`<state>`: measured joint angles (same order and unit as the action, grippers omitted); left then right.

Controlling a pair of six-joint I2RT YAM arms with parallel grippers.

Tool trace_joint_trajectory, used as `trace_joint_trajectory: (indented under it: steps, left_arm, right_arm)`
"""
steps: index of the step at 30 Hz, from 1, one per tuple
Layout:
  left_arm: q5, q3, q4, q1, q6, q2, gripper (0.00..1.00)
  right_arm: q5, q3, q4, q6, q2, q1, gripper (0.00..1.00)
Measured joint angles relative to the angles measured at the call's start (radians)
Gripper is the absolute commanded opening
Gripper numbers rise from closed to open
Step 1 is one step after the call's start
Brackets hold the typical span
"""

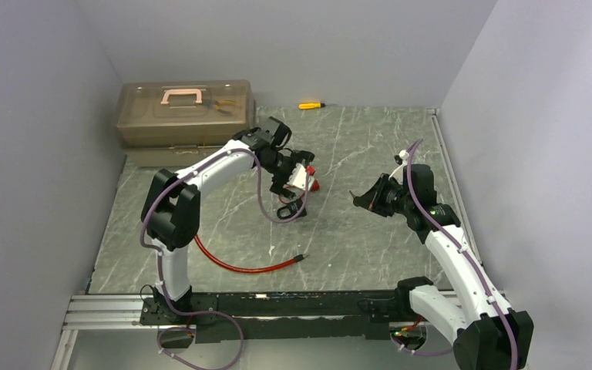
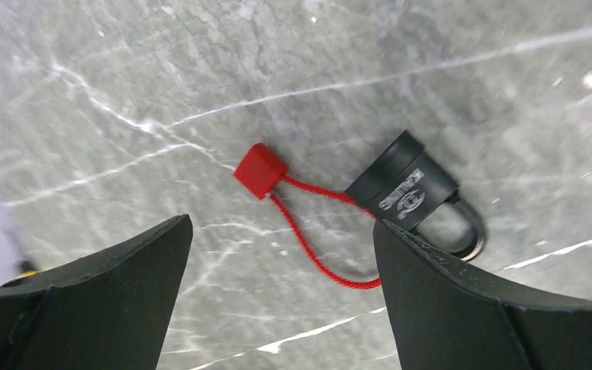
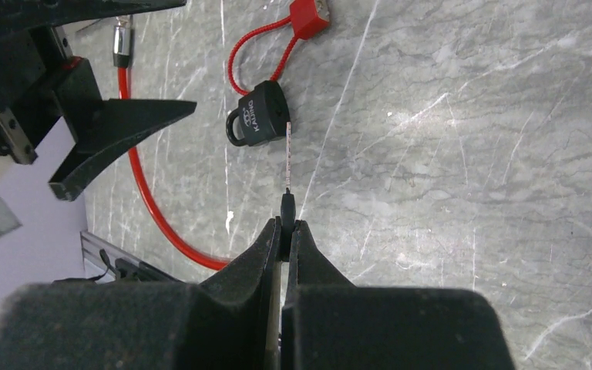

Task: Unlock with the key

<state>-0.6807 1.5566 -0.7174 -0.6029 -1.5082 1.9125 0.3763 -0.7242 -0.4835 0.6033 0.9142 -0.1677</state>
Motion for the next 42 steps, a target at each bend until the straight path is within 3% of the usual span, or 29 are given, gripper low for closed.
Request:
trace_joint_trajectory:
  steps: [3, 10, 18, 29, 37, 42]
  left_arm:
    - [-0.023, 0.04, -0.052, -0.007, 0.162, 0.021, 0.93]
    - [-0.018, -0.134, -0.05, -0.055, 0.496, 0.006, 0.91]
    - [0.119, -0.167, 0.094, -0.075, 0.782, 0.005, 0.87]
    - [0.212, -0.244, 0.234, -0.106, 0.9, -0.022, 0.87]
    - [0.245, -0.247, 0.267, -0.127, 0.901, -0.014, 0.73]
    - [0.261, -0.272, 0.309, -0.134, 0.834, -0.012, 0.72]
  right_arm:
    - [0.0, 0.0, 0.0, 0.0, 0.0, 0.0, 0.0]
    - [0.0, 0.0, 0.0, -0.001, 0.0, 0.0, 0.0]
    - [0.0, 0.0, 0.0, -0.002, -0.032, 0.0, 0.0]
    - [0.0, 0.0, 0.0, -0.002, -0.046, 0.0, 0.0]
    - [0.0, 0.0, 0.0, -0.001, -0.053, 0.0, 0.0]
    - [0.0, 0.0, -0.001, -0.001, -0.056, 0.001, 0.0]
